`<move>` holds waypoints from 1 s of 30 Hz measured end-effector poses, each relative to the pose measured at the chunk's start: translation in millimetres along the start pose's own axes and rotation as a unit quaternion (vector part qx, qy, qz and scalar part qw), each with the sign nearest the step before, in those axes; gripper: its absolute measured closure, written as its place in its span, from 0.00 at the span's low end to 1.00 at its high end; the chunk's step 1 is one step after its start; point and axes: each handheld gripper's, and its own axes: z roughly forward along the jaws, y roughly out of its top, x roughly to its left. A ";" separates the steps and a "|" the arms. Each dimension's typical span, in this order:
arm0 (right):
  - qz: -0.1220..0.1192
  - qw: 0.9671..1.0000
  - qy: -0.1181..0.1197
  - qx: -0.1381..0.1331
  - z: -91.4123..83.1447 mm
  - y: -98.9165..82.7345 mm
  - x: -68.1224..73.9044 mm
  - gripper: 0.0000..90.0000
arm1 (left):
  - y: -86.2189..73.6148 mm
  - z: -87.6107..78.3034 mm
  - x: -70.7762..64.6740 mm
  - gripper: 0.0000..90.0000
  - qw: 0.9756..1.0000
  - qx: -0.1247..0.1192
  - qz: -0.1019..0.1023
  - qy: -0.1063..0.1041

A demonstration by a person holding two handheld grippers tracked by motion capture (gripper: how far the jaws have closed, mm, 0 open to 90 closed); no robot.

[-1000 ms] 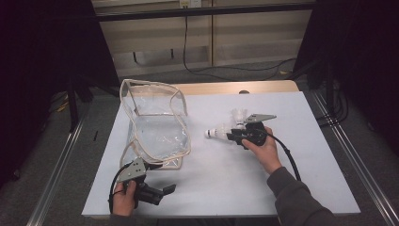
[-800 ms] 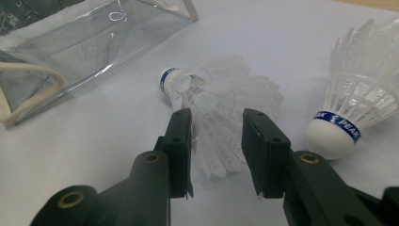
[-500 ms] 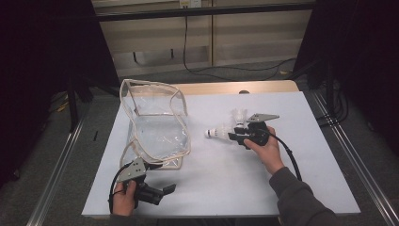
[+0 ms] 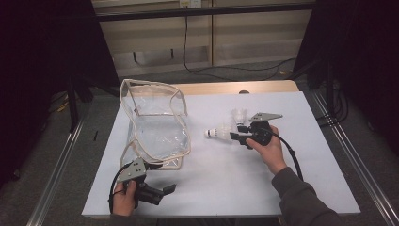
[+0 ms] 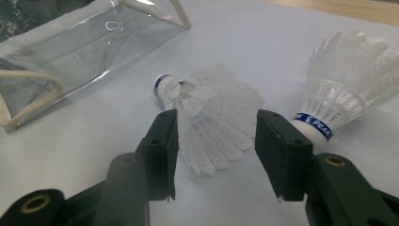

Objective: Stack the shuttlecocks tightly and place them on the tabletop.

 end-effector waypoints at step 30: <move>0.022 0.999 -0.042 -0.007 -16.2 5.6 -13.4 0.13 | 0.0 0.5 -0.4 0.03 1.000 -0.001 -0.001 0.000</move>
